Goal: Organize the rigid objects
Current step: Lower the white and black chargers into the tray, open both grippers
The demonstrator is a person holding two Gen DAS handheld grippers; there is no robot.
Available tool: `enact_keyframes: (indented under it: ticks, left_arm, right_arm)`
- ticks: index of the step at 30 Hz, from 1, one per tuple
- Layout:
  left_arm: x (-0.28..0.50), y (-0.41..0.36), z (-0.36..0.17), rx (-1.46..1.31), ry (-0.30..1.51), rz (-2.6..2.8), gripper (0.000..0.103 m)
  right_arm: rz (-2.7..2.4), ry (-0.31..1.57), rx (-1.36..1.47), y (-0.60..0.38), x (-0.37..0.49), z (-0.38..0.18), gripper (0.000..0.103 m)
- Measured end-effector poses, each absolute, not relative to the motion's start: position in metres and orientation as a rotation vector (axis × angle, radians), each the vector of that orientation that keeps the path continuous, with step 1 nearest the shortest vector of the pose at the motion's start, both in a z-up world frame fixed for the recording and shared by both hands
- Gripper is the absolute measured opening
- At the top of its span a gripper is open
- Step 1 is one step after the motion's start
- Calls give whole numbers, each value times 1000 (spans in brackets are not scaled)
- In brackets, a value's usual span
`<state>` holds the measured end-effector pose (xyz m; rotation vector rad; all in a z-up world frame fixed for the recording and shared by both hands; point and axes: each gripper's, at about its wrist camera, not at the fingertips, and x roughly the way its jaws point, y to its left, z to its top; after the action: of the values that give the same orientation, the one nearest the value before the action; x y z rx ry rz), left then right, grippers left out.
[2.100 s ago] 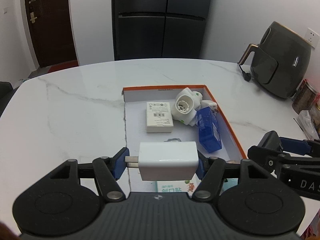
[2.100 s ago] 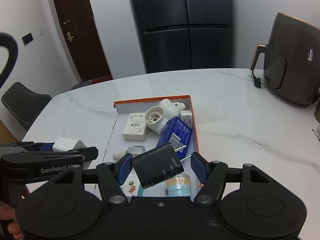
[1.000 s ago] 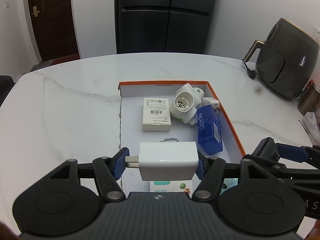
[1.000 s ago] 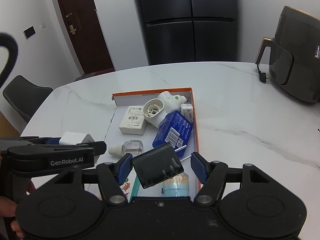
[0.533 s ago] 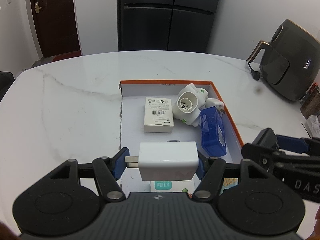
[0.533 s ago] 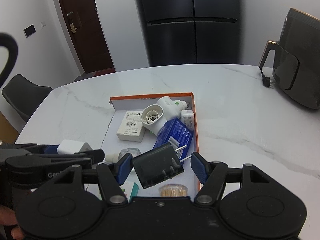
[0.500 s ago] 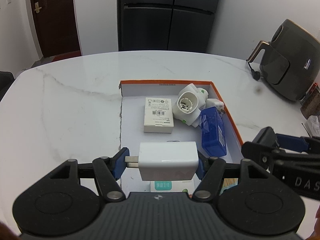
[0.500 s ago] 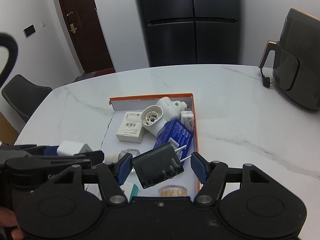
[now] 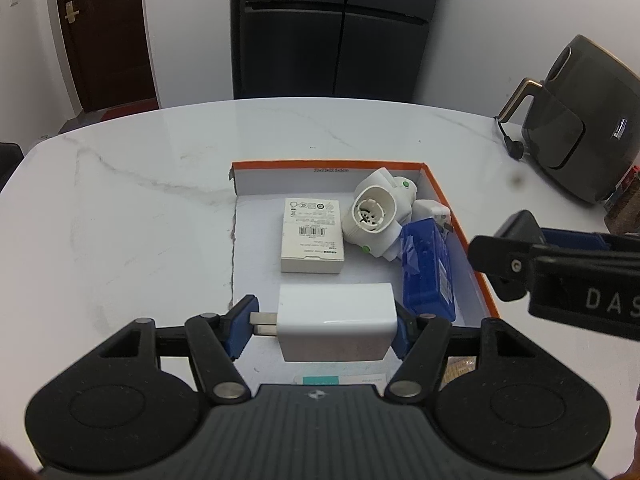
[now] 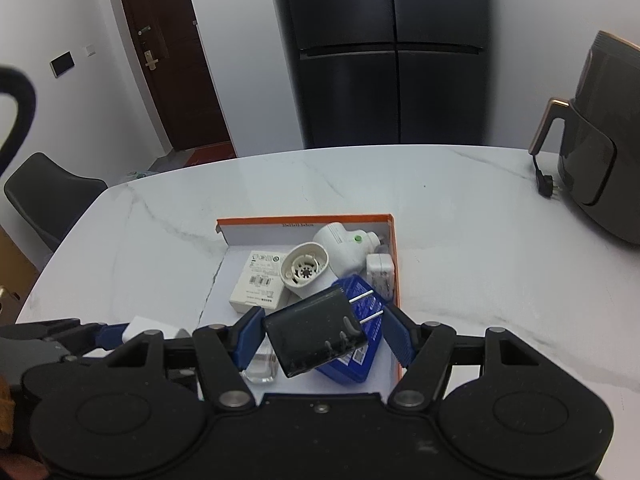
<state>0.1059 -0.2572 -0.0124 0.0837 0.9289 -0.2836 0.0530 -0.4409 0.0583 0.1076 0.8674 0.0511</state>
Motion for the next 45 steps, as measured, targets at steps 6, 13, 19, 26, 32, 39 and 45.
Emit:
enact_keyframes:
  ticks: [6, 13, 19, 26, 32, 39, 45]
  left_arm:
    - [113, -265, -15, 86, 931, -295, 67]
    - [119, -273, -18, 93, 933, -309, 67]
    - [128, -276, -23, 86, 941, -304, 67]
    - [140, -276, -29, 74, 949, -301, 67]
    - [148, -279, -36, 64, 959, -313, 67]
    - [154, -287, -48, 32, 969, -331, 67]
    - [153, -294, -43, 22, 937, -332, 67]
  right_arm:
    - [64, 872, 104, -439, 63, 56, 77]
    - [76, 879, 101, -437, 75, 53, 78]
    - [85, 882, 99, -436, 87, 50, 78]
    - [95, 891, 91, -437, 101, 45, 78]
    - [97, 906, 98, -440, 111, 39, 78]
    - [124, 902, 82, -445, 125, 32, 79]
    - [125, 875, 94, -456, 123, 36, 79]
